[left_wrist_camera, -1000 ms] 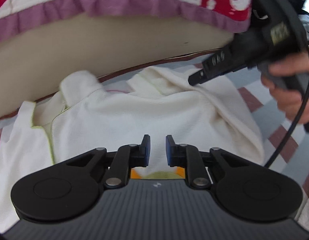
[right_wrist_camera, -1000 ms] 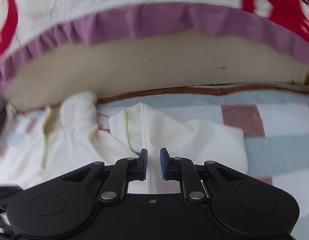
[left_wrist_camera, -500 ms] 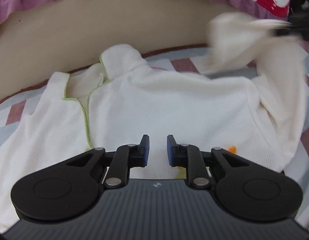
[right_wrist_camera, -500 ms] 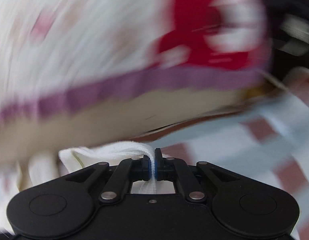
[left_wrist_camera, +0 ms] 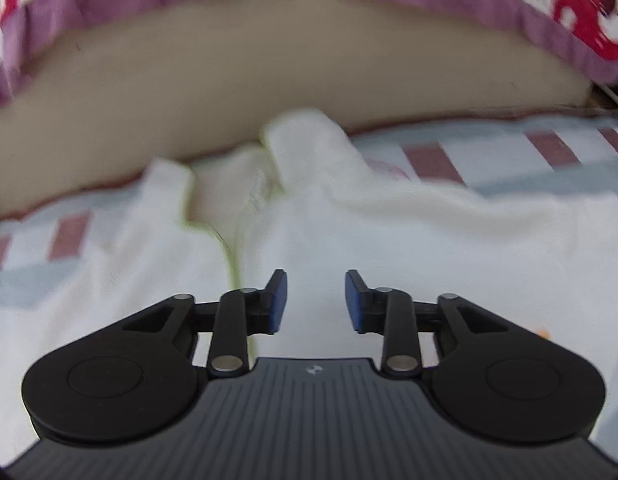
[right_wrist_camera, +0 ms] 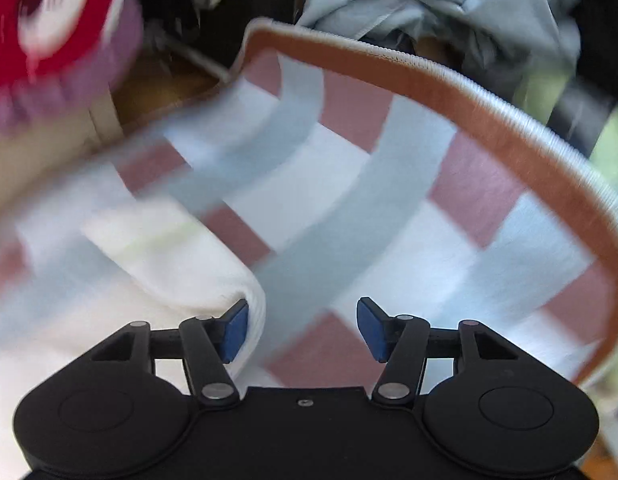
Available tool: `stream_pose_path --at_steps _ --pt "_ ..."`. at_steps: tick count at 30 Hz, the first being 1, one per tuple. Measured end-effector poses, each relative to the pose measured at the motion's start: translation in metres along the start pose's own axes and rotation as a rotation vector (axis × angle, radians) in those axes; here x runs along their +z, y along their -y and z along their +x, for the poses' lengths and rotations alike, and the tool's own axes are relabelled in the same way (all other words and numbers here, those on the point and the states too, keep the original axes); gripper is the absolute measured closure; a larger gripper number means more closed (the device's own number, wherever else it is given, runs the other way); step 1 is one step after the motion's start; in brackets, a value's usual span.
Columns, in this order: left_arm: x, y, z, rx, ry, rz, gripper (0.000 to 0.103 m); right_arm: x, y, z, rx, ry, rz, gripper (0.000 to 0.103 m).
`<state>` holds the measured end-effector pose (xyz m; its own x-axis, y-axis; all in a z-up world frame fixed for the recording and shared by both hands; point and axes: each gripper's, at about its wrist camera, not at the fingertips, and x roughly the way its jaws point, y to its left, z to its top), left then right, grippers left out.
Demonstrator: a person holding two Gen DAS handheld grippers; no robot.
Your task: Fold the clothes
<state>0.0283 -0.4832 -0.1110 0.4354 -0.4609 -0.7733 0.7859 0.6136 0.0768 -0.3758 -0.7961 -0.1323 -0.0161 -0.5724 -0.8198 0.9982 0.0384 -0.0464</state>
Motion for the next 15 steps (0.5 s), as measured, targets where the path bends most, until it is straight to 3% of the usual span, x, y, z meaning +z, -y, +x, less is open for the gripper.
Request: stream_pose_path --at_steps 3,6,10,13,15 --pt "0.027 -0.018 0.01 -0.003 0.028 -0.067 0.052 0.003 0.001 -0.014 0.131 0.078 0.039 0.041" --pt "0.045 -0.027 0.035 -0.03 0.021 -0.094 0.045 0.003 -0.018 -0.017 0.24 0.159 -0.047 0.041" --pt "0.065 -0.037 0.069 -0.067 0.008 -0.114 0.045 -0.003 -0.037 -0.012 0.414 0.306 -0.235 0.04" --pt "0.069 -0.041 0.085 -0.169 -0.029 -0.157 0.038 -0.014 -0.029 0.002 0.457 0.249 -0.225 0.04" --pt "0.067 -0.041 0.096 -0.244 -0.099 -0.205 0.032 -0.02 -0.031 0.007 0.422 0.244 -0.288 0.04"
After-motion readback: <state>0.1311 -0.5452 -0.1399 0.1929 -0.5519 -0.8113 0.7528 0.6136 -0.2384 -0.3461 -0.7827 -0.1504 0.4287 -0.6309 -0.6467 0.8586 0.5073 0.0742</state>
